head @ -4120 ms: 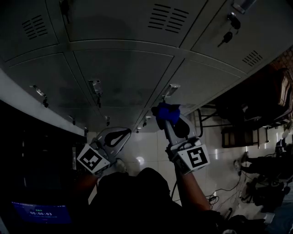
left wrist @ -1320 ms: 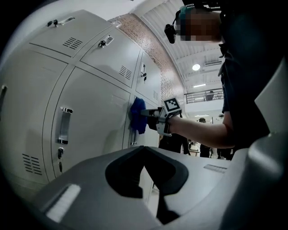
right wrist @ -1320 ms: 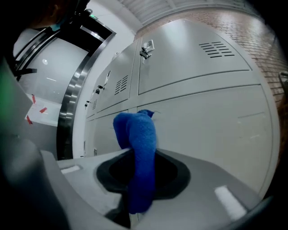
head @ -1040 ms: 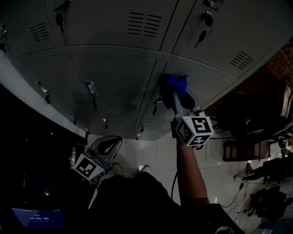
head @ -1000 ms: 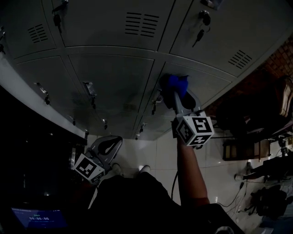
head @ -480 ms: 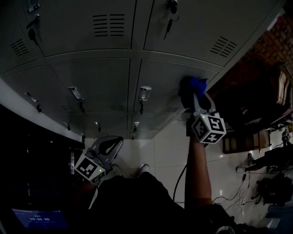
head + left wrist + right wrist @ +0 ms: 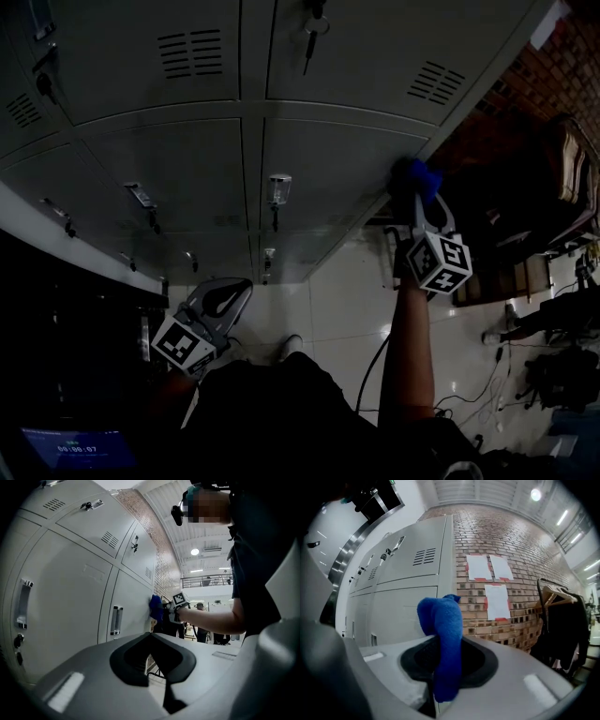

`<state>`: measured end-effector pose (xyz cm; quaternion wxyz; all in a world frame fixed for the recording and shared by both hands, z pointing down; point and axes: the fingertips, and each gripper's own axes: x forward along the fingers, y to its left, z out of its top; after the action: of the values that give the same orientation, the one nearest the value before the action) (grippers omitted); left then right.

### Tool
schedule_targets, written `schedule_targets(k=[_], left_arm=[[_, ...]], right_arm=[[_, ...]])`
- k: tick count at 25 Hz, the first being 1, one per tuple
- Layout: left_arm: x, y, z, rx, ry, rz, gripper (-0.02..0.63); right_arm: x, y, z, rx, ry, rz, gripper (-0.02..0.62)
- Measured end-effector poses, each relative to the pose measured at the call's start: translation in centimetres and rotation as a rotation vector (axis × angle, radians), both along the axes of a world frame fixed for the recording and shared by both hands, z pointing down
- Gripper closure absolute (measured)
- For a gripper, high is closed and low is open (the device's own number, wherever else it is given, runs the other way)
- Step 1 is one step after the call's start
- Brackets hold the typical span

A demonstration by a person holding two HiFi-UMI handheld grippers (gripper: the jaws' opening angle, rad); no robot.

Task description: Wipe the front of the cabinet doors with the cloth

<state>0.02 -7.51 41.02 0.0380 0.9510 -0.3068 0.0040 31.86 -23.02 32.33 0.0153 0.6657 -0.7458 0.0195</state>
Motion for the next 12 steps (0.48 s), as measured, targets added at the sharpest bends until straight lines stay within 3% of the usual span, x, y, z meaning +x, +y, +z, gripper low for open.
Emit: schedule_targets(k=[6, 12], left_arm=[[-0.5, 0.5, 0.2, 0.000, 0.010, 0.020, 0.606], [-2.0, 0.8, 0.4, -0.008, 0.024, 0.013, 0.606]], right_arm=[[-2.3, 2.6, 0.0, 0.020, -0.019, -0.050, 0.511], [-11.8, 3.4, 2.8, -0.028, -0.043, -0.214, 0.511]])
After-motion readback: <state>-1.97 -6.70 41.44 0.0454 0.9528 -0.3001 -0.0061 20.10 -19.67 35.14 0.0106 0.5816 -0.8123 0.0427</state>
